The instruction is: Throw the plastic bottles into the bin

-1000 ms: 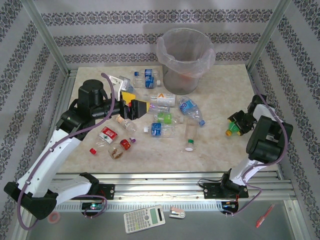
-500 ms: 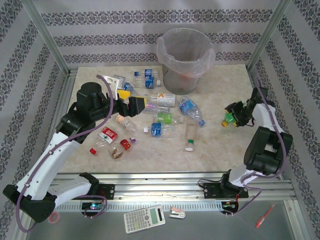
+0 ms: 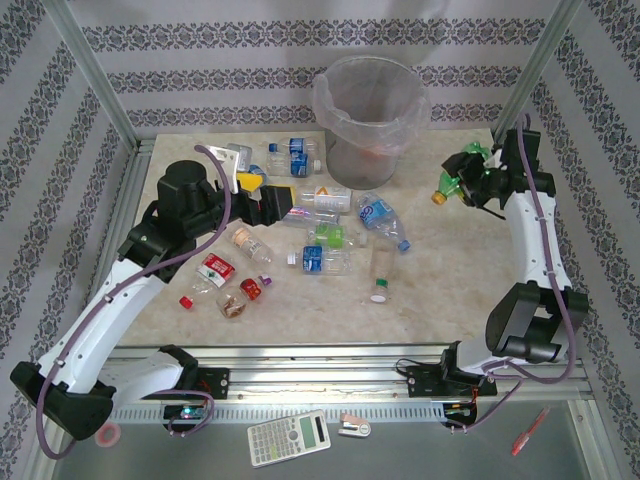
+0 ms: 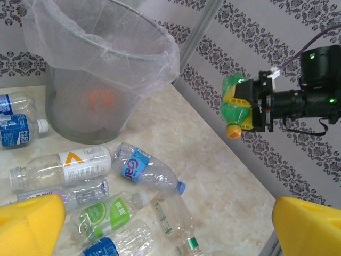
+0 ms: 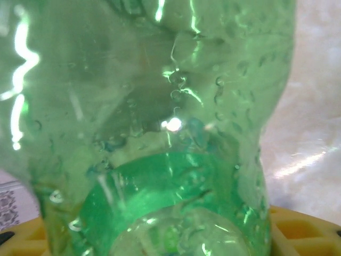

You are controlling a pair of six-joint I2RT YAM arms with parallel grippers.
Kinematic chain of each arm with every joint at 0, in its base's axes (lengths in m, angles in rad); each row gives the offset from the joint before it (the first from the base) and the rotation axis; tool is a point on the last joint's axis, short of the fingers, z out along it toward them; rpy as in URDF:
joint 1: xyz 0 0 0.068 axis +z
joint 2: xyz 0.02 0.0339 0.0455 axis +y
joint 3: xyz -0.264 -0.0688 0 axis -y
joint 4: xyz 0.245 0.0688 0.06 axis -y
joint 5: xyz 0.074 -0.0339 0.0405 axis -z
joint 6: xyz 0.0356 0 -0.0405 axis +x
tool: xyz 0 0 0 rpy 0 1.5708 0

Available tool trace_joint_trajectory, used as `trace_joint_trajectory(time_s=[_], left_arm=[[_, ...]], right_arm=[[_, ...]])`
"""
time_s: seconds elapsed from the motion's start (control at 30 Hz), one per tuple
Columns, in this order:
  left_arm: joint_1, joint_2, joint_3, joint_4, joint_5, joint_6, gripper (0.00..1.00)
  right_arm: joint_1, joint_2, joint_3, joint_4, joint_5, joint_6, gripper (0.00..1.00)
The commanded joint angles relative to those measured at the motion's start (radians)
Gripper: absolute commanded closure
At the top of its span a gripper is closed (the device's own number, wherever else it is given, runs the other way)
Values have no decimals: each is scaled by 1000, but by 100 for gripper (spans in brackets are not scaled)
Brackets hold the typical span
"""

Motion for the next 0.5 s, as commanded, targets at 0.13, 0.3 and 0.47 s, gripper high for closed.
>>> trace_joint_trajectory(time_s=[0.13, 0.3, 0.47], left_arm=[[-14, 0, 5, 30, -38, -16, 0], [-13, 4, 1, 30, -54, -19, 0], [-13, 14, 0, 34, -60, -23, 0]], right_arm=[[52, -6, 145, 29, -63, 86, 60], [86, -1, 174, 142, -97, 157, 61], [119, 8, 179, 335, -119, 280, 61]])
